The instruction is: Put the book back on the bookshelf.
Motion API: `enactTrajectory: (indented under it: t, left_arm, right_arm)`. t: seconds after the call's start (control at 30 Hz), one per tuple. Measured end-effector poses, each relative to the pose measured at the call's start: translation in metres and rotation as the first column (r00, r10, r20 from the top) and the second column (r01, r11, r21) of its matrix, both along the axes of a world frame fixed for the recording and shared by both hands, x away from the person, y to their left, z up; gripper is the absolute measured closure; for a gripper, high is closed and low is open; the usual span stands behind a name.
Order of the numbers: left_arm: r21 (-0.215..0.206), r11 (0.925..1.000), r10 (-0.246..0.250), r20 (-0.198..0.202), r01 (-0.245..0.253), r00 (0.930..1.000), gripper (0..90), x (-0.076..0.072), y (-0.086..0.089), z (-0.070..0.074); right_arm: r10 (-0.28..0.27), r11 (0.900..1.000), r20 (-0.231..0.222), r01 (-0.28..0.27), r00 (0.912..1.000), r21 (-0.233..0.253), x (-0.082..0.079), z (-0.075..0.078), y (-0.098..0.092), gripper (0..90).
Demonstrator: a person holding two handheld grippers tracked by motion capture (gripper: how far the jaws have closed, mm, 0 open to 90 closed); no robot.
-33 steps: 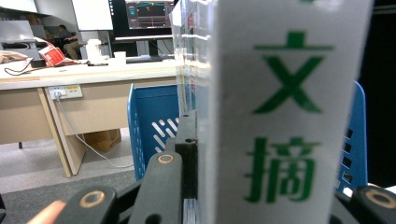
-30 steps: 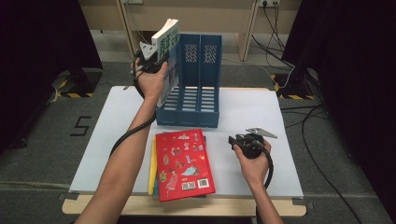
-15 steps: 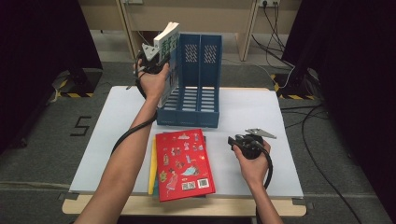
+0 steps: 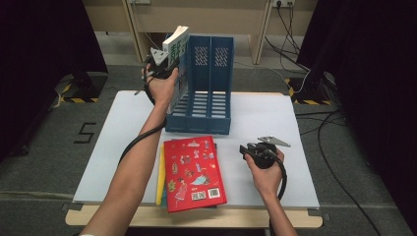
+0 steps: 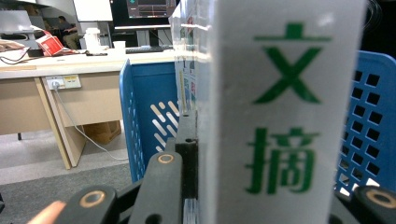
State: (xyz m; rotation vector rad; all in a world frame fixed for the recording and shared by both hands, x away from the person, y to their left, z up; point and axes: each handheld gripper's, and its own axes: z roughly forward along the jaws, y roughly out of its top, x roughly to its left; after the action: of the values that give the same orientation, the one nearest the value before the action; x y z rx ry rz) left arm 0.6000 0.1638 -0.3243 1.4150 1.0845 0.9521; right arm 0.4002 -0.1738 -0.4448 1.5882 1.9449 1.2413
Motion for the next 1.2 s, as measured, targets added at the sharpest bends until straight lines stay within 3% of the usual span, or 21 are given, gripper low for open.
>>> enactTrajectory:
  t: [0.23, 0.5, 0.77, 0.9, 1.1, 1.2]
  left_arm:
    - [-0.026, 0.9996, -0.004, -0.002, 0.004, 1.0, 73.5, 0.002, 0.001, -0.009]
    - [-0.014, 0.9999, -0.002, -0.024, 0.002, 0.9997, 73.5, 0.002, 0.001, -0.022]
    - [0.022, 0.9996, -0.018, -0.054, 0.019, 0.9984, 73.3, 0.003, 0.001, -0.037]
    - [0.045, 0.9983, -0.034, -0.071, 0.038, 0.9969, 73.1, 0.0, 0.006, -0.036]
    - [0.083, 0.9956, -0.03, -0.136, 0.042, 0.9902, 72.2, -0.014, 0.01, -0.038]
    - [0.09, 0.9947, -0.036, -0.145, 0.05, 0.9887, 71.9, -0.022, 0.01, -0.041]
  right_arm:
    - [0.002, 1.0, -0.003, -0.002, 1.0, 0.005, -0.001, -0.001, 0.001, 61.9]
    - [0.004, 1.0, -0.013, -0.004, 0.9999, 0.004, -0.002, -0.002, 0.002, 61.8]
    - [0.013, 1.0, -0.017, -0.013, 0.9998, -0.008, -0.003, -0.005, 0.003, 61.9]
    - [0.018, 1.0, -0.02, -0.018, 0.9996, -0.012, -0.003, -0.006, 0.003, 61.9]
    - [0.021, 1.0, -0.024, -0.021, 0.9995, -0.011, -0.004, -0.008, 0.005, 61.8]
    - [0.024, 1.0, -0.029, -0.024, 0.9993, -0.014, -0.005, -0.01, 0.006, 61.8]
